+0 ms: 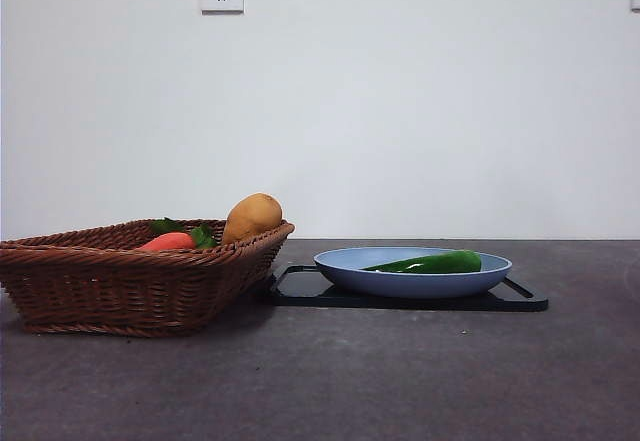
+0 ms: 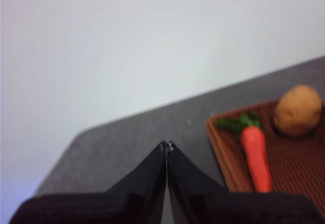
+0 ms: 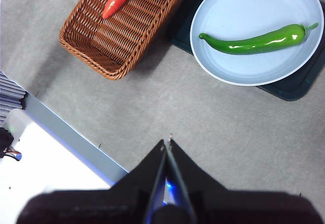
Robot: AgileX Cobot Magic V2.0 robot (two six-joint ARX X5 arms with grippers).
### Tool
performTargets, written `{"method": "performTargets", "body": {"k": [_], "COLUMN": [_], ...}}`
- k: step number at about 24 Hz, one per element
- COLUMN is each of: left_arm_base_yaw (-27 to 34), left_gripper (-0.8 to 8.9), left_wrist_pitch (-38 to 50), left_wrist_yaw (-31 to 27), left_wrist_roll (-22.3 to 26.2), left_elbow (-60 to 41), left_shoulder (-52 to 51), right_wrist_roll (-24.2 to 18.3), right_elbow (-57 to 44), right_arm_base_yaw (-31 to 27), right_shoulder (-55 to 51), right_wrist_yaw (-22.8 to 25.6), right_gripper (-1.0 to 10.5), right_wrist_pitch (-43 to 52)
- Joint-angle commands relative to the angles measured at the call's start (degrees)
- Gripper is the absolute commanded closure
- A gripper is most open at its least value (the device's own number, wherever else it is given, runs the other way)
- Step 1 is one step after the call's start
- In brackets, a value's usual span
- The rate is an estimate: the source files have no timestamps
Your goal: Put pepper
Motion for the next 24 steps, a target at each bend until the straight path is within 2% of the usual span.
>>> {"method": "performTargets", "body": {"k": [1,18,24], "left_arm_base_yaw": [0.2,0.2,0.2], "left_gripper": [8.05,8.05,8.05], "left_wrist_pitch": [-0.8,-18.3,-18.2], "left_wrist_yaw": [0.1,0.0,0.1], "left_wrist_roll": [-1.4,-1.4,-1.6], "left_elbow": [-1.8,-1.8,-1.8], "left_shoulder": [-0.8,-1.1,-1.1], "right_wrist_roll": [0.5,0.5,0.5], "right_elbow": [1.0,1.0,1.0], "right_arm_base_yaw": [0.2,0.2,0.2], "right_shoulder": [0.6,0.6,0.6], "right_wrist_yaw": [0.0,0.0,0.0], "right_gripper": [9.4,9.4,9.4], "right_wrist_pitch": [0.4,0.4,0.4]}}
